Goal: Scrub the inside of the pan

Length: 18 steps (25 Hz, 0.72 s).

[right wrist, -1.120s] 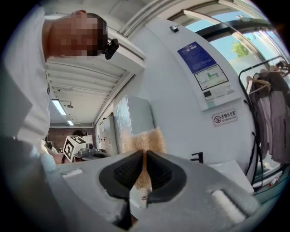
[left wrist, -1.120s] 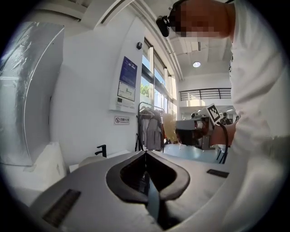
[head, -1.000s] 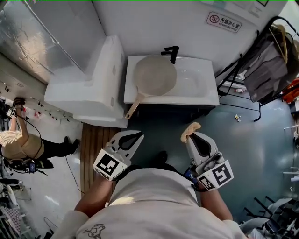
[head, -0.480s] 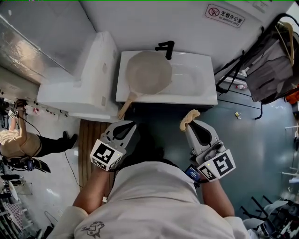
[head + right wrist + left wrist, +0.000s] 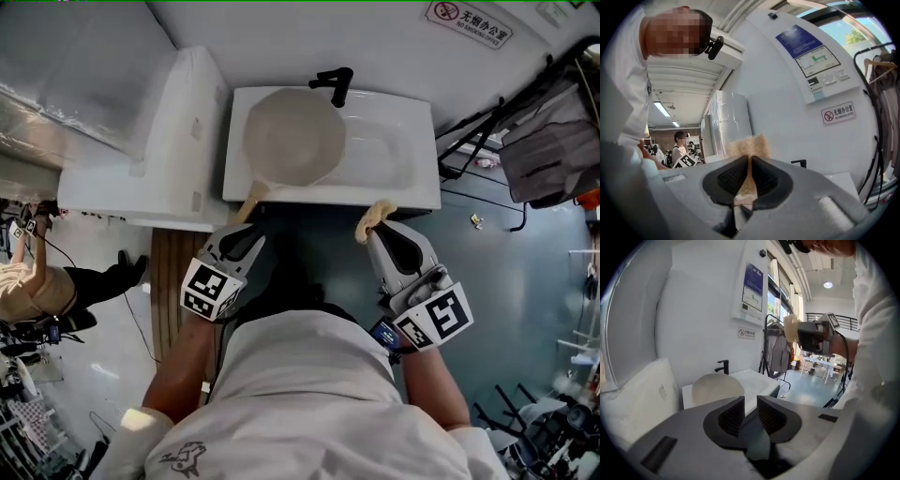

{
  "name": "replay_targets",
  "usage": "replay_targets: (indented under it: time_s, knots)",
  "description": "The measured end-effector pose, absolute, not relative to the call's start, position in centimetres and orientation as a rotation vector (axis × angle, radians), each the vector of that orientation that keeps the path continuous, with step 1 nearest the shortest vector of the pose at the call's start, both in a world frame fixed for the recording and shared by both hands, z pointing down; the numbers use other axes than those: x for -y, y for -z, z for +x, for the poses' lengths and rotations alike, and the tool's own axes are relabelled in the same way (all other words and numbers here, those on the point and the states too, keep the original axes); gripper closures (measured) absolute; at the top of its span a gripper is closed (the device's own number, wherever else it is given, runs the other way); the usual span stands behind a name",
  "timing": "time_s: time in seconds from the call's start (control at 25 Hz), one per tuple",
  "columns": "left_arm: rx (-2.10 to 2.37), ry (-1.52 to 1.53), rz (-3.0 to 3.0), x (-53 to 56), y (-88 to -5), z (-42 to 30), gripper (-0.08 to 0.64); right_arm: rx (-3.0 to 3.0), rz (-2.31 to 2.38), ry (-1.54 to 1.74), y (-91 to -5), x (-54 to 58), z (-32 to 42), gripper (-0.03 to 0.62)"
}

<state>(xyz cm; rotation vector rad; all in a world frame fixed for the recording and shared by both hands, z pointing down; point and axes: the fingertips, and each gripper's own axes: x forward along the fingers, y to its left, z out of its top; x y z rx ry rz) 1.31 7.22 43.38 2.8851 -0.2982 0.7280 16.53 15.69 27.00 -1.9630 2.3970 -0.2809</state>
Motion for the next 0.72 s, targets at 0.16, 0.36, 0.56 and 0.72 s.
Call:
replay_targets:
  time_s: [0.16, 0.36, 0.56, 0.72]
  knots:
    - [0.316, -0.836, 2.810, -4.3, -47.4, 1.1, 0.443, -2.407, -1.958, 0.331, -28.6, -12.0, 17.0, 0.563]
    - [0.344, -0.981, 2.667, -0.7, -52.9, 0.9, 0.391, -2.417, -1.944, 0.419, -31.2, -7.6, 17.7, 0.562]
    - [0.340, -1.137, 2.595, 2.1, -58.2, 0.8, 0.385, -2.397, -1.964, 0.493, -33.9, -4.0, 19.3, 0.563]
    - [0.347, -1.239, 2.556, 3.6, -62.4, 0.7, 0.385, -2.393, -1.968, 0.539, -35.9, -1.4, 20.3, 0.563]
